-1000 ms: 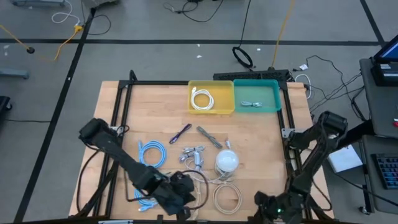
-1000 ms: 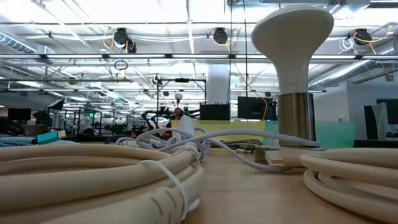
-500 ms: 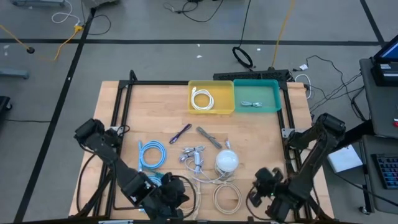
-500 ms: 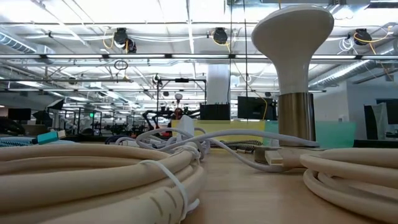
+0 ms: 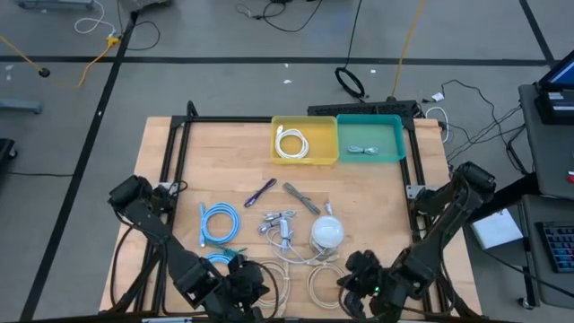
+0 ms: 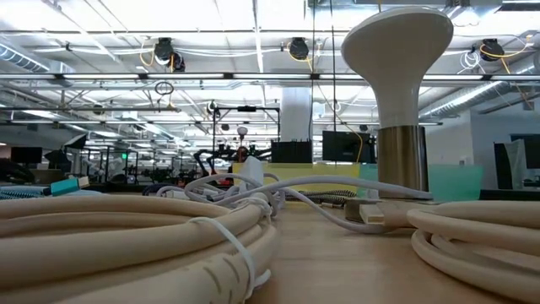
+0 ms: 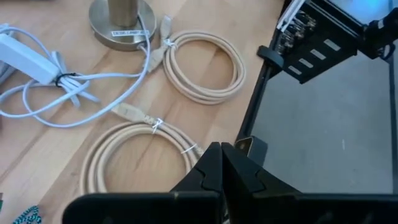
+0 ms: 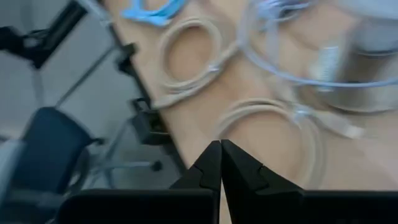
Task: Pick & Place USB Port
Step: Put the right brown HDMI cable into the yellow bin
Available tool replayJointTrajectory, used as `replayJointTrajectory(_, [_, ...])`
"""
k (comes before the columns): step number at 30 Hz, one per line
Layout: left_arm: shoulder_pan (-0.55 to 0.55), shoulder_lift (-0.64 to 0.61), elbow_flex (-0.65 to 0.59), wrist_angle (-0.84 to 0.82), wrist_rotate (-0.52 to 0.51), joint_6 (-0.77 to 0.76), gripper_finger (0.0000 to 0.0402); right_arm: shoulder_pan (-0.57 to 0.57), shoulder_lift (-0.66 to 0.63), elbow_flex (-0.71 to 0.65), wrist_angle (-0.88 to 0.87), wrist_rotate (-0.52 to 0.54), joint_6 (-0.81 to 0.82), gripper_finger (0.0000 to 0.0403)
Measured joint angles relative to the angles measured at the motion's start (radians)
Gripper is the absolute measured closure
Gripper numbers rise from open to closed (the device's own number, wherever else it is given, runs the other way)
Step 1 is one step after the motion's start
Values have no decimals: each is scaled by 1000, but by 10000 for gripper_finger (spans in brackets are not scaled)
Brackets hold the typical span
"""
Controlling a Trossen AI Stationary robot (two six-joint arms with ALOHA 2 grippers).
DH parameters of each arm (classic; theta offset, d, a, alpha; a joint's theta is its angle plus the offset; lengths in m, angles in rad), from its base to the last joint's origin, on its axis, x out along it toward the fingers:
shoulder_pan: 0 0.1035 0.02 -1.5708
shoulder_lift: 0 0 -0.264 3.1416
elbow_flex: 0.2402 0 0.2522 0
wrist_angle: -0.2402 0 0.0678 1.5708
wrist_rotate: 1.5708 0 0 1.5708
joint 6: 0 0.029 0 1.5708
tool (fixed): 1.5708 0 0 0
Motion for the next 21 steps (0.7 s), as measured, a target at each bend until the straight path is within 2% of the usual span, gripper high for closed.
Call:
replayJointTrajectory(2, [0, 0, 0, 0, -4, -4, 401, -5, 0, -46, 80, -52, 1, 401])
replayJointTrajectory(4, [-2, 0, 0, -1, -9, -7, 401, -20, 0, -90, 100, -181, 29, 394])
replayJointTrajectory(7, [-9, 0, 0, -4, -11, -15, 401, -31, 2, -178, 104, -313, 102, 363])
replayJointTrajectory(11, [-19, -1, 0, -6, -18, -30, 401, -31, 3, -260, 131, -352, 211, 299])
replayJointTrajectory(15, [-27, -1, 0, -10, -38, -43, 401, -37, 2, -308, 210, -352, 249, 236])
replayJointTrajectory(21, [-25, -1, 0, -21, -44, -57, 401, -62, 3, -337, 248, -322, 237, 178])
